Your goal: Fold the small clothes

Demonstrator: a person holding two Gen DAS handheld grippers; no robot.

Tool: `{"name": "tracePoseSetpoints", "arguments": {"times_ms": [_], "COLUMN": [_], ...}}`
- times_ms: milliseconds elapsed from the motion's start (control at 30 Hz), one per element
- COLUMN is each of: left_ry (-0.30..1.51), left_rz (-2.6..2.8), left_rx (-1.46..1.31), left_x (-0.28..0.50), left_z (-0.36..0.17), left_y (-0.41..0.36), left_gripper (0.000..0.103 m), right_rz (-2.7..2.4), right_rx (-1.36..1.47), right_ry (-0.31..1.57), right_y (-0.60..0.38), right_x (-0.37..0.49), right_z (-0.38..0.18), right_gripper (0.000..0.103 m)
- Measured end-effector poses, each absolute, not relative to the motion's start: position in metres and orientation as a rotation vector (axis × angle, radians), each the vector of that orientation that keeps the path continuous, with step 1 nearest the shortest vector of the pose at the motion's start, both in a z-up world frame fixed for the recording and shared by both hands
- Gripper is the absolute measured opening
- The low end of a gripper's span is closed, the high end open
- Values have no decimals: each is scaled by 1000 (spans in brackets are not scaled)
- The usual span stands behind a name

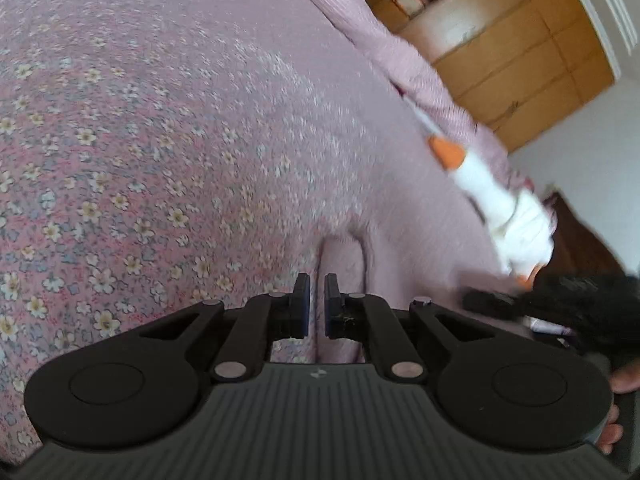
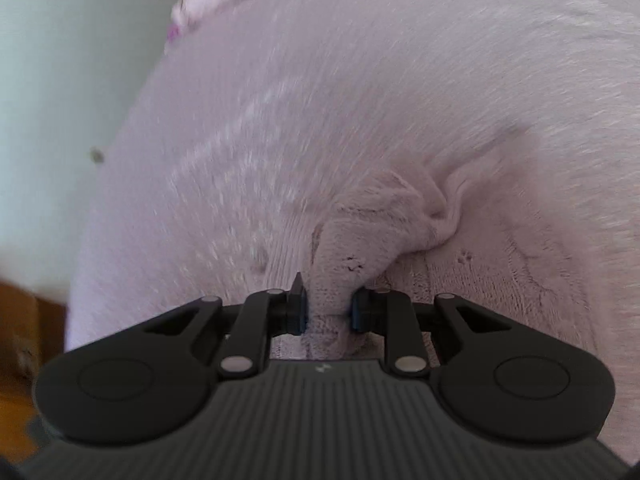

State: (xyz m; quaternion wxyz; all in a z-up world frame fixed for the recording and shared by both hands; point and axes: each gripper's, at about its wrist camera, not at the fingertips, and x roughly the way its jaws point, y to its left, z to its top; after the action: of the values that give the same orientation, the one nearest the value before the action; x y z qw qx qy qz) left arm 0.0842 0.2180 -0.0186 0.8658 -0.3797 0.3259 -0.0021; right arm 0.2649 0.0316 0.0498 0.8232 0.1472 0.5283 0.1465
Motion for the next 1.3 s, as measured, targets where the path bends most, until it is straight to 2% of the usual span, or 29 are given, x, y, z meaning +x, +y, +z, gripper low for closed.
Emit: {"name": "tracePoseSetpoints", "arguments": {"times_ms": [100, 467, 667, 700, 733, 833, 933, 1067, 1133, 1200, 1267, 1300], "left_ry": [689, 717, 713, 713, 715, 716, 693, 640, 615, 588, 562, 560], "left_rz": [-3, -17, -3, -4, -4, 0, -8, -81, -126, -135, -120, -105], "left_rx": [-731, -726, -758, -757, -755, -751, -747, -767, -783, -777, -741, -716], "left_x": [83, 95, 85, 84, 84, 83, 78, 71, 69, 69, 76, 81], "left_z": [-19, -29, -35, -35, -35, -35, -32, -23, -17, -10, -3, 0], "left_y": [209, 186, 194, 194, 193, 194, 193, 189, 187, 182, 174, 169], "left_gripper": [5, 5, 5, 5, 5, 5, 5, 5, 18, 72, 90, 90], "right_rz": [331, 421, 512, 520, 521, 561, 574, 573, 566, 553, 536, 535], "right_rx": [241, 64, 106, 120, 144, 265, 333, 398, 433, 447, 463, 479], "right_ry": [1114, 1060, 1055, 1044, 1027, 994, 961, 949, 930, 911, 883, 865], "right_y": [54, 89, 97, 96, 93, 75, 55, 19, -7, -34, -56, -68], "right_x": [258, 249, 243, 243, 243, 246, 245, 242, 234, 225, 214, 208], "right_z": [35, 41, 47, 49, 51, 56, 60, 61, 60, 56, 51, 47], "right_gripper": [23, 27, 27, 28, 37, 55, 68, 68, 68, 69, 69, 67]}}
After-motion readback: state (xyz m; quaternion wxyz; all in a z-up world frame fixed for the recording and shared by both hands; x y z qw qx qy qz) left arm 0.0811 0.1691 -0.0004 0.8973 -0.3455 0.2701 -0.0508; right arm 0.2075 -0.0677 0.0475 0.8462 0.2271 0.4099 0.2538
